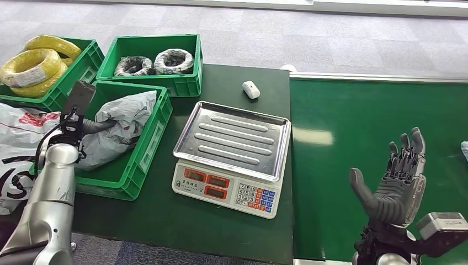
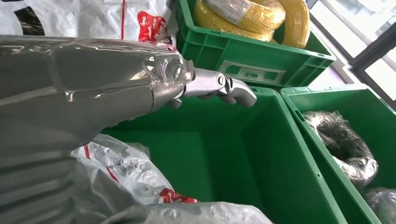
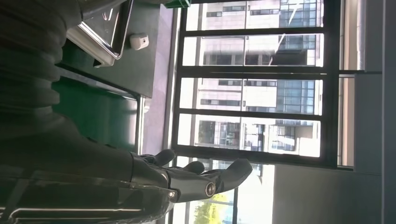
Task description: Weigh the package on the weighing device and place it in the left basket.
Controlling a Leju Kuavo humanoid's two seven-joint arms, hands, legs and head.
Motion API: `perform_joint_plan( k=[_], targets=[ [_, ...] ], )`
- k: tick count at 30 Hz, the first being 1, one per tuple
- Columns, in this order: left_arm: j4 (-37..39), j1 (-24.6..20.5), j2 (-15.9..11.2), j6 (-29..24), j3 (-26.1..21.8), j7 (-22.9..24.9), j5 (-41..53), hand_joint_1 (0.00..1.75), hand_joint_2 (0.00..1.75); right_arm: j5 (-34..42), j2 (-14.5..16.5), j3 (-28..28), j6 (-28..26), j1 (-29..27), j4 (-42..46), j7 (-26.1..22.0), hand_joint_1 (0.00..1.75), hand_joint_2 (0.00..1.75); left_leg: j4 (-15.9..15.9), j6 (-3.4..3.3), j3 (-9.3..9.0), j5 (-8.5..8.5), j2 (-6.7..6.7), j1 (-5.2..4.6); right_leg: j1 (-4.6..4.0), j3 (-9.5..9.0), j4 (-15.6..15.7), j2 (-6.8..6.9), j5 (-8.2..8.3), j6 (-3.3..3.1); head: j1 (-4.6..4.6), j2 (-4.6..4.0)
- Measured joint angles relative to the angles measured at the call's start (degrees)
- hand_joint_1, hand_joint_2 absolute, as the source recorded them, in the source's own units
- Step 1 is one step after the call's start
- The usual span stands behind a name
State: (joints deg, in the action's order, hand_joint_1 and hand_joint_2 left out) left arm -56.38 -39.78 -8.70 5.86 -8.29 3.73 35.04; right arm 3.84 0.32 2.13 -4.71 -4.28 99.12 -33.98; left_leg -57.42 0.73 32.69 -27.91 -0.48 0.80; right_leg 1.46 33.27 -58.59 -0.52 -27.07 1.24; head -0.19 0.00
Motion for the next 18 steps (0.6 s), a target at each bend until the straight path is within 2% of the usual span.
perform_joint_plan(
  k=[6,10,13,17,18],
  targets=[
    [-1.92,0.34,-1.65,2.73,-1.86,-2.81,-9.15,0.00,0.00,1.28,-1.15,-0.89,-0.03,-0.37,-0.55,-0.02,0.00,1.75,0.00,0.00,0.02,0.00,0.01,0.00,0.00,0.00,0.00,-0.01,0.00,0.00,0.01,0.00],
    [-8.09,4.59,-1.64,1.67,-3.51,-9.59,-17.46,0.00,0.00,1.78,-1.85,-1.20,0.00,-1.64,-0.70,-0.08,0.00,1.75,0.00,0.00,0.02,-0.02,0.02,-0.01,0.00,0.02,0.01,-0.02,-0.01,0.00,0.00,0.00],
    [-12.80,7.85,-1.36,1.08,-4.08,-11.06,-19.16,0.00,0.00,1.86,-2.17,-1.32,0.01,-2.54,-0.70,-0.17,0.00,1.75,0.00,0.00,0.04,-0.03,0.02,-0.01,0.01,0.04,0.02,-0.01,-0.02,0.00,0.01,0.00],
    [-16.72,10.29,-1.16,1.31,-4.32,-11.84,-20.88,0.00,1.75,1.84,-2.41,-1.37,0.01,-2.83,-0.69,-0.19,0.00,1.75,0.01,0.00,0.04,-0.03,0.01,-0.01,0.00,0.03,0.02,-0.01,-0.02,0.00,0.00,0.00],
    [-17.18,10.55,-1.16,1.44,-4.31,-12.07,-21.29,0.00,1.75,1.84,-2.43,-1.38,0.01,-2.83,-0.69,-0.19,0.00,1.75,0.01,0.00,0.04,-0.03,0.01,-0.01,0.00,0.02,0.02,-0.01,-0.02,0.00,0.00,0.00]
  ],
)
